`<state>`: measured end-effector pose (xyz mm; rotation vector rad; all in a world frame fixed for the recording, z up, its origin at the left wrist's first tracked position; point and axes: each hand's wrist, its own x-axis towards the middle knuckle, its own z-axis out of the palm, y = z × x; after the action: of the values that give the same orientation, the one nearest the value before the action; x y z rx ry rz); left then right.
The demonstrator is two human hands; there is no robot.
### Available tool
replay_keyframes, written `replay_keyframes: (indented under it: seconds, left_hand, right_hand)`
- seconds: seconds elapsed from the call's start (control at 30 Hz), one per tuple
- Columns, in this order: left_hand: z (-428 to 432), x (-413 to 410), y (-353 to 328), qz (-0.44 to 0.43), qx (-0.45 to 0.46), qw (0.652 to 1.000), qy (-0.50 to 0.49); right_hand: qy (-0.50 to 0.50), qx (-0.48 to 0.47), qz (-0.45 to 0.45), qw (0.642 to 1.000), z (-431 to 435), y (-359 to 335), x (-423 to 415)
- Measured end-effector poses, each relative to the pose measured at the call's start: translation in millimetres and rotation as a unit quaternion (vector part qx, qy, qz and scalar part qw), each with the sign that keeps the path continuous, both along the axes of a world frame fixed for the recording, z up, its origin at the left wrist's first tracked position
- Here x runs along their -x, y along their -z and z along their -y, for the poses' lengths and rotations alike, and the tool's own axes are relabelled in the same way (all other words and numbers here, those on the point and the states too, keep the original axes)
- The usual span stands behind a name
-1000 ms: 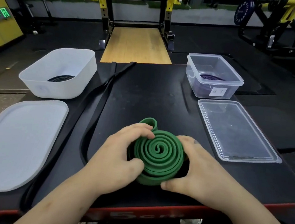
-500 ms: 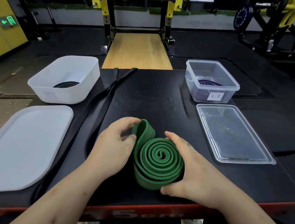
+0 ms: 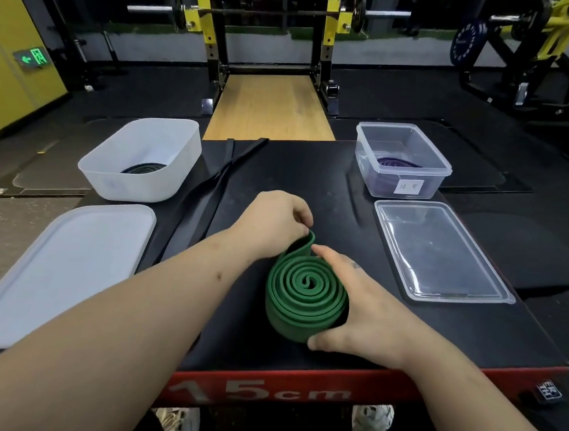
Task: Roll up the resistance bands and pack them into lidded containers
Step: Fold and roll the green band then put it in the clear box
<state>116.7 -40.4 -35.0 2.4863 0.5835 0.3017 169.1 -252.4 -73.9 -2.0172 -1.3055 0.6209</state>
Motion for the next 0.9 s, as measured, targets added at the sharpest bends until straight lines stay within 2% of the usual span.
replay_keyframes:
  seconds: [0.2,0.33,0.5,0.6,0.7,0.77,0.9]
  left_hand:
    - [13,-1,7,0.005,0.102,0.993,0.057]
    - [18,-2,11,0.026,0.161,0.984,0.072]
    - [26,-11,7,0.0,0.163,0.98,0.111]
    - [24,-8,4,-0.009,0.164,0.98,0.112]
    - [20,5,5,0.02,0.201,0.976,0.084]
    - [19,23,7,0.028,0.168,0.983,0.075]
    - [14,73,13,0.006,0.189,0.971,0.144]
  right_hand:
    - [0.016,-0.004,-0.012,1.0,-1,3,-2]
    - [0.021,-0.009,0.034,0.999,-2,5,2]
    - [0.066,0.003,0.089,0.994,3,2,2]
    - [0.045,0.001,0.048,0.998,1,-1,2]
    - [0.034,-0.003,0.026,0.999,-1,0,1]
    - [0.042,0.006,0.036,0.998,-1,0,1]
    - [0.039,0.01,0.063,0.997,-1,2,1]
